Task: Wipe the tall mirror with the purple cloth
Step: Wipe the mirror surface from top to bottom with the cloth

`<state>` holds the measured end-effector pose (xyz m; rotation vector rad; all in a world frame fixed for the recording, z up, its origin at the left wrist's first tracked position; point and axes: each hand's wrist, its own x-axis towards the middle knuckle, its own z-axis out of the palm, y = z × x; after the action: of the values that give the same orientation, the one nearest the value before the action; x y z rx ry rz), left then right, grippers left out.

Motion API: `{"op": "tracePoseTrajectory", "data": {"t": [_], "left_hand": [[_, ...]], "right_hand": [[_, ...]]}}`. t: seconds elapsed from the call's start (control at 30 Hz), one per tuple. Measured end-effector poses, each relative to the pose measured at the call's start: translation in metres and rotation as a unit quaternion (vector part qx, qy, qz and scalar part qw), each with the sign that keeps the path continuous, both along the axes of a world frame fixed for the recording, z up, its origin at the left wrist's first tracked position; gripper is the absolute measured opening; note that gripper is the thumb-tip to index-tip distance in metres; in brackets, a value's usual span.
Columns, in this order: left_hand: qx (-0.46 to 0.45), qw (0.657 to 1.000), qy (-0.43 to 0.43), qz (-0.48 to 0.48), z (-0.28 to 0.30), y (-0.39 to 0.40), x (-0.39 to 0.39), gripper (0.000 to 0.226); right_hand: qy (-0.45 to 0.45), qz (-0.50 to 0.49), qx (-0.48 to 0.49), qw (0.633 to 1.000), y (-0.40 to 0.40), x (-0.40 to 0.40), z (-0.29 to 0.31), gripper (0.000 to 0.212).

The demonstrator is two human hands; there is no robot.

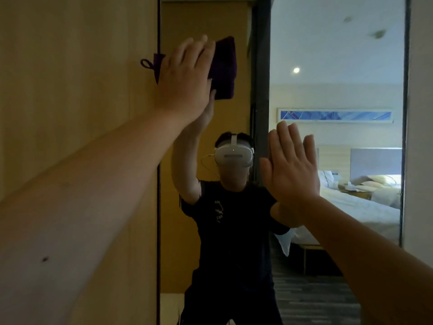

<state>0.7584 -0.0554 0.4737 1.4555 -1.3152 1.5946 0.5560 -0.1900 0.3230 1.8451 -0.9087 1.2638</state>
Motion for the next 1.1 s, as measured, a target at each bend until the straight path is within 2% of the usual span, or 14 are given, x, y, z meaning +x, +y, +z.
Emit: {"op": "tracePoseTrajectory", "data": {"t": [0.07, 0.17, 0.3, 0.47, 0.57, 0.63, 0.7, 0.8, 0.9, 1.0, 1.1], "left_hand": [[0.070, 0.997, 0.014, 0.009, -0.003, -0.010, 0.006, 0.061], [0.102, 0.994, -0.036, 0.023, -0.050, -0.017, 0.015, 0.069], [0.105, 0.991, -0.082, 0.006, -0.154, -0.015, 0.025, 0.075], [0.164, 0.983, -0.083, -0.002, -0.298, -0.006, 0.029, 0.086], [0.189, 0.980, -0.051, -0.020, -0.347, -0.003, 0.021, 0.082], [0.157, 0.985, -0.053, -0.055, -0.340, -0.003, 0.021, 0.067], [0.112, 0.987, -0.072, -0.086, -0.308, -0.003, 0.018, 0.062], [0.031, 0.990, -0.054, -0.127, -0.222, -0.007, 0.003, 0.065], [-0.052, 0.991, -0.049, -0.111, -0.111, -0.014, -0.026, 0.058], [-0.040, 0.998, -0.013, -0.053, -0.028, -0.027, -0.050, 0.055], [0.026, 0.999, 0.020, -0.009, -0.019, -0.050, -0.052, 0.061]], "right_hand": [[-0.004, 0.016, -0.007, 1.000, -0.001, 0.000, 0.000, 0.064], [-0.011, 0.033, -0.011, 0.999, -0.001, -0.001, -0.002, 0.064], [-0.030, 0.038, -0.011, 0.999, 0.000, 0.002, -0.002, 0.065], [-0.039, 0.039, -0.012, 0.998, 0.001, 0.003, -0.001, 0.065], [-0.037, 0.052, -0.001, 0.998, 0.004, 0.001, -0.001, 0.065], [-0.050, 0.096, 0.007, 0.994, 0.008, -0.006, 0.001, 0.063], [-0.069, 0.101, 0.005, 0.992, 0.007, -0.021, 0.004, 0.061], [-0.069, 0.053, 0.006, 0.996, -0.009, -0.047, 0.001, 0.063], [-0.066, 0.022, -0.001, 0.998, -0.022, -0.053, -0.005, 0.063], [-0.061, 0.022, -0.010, 0.998, -0.025, -0.053, -0.005, 0.061], [-0.059, 0.033, -0.017, 0.998, -0.027, -0.054, -0.005, 0.061]]}}
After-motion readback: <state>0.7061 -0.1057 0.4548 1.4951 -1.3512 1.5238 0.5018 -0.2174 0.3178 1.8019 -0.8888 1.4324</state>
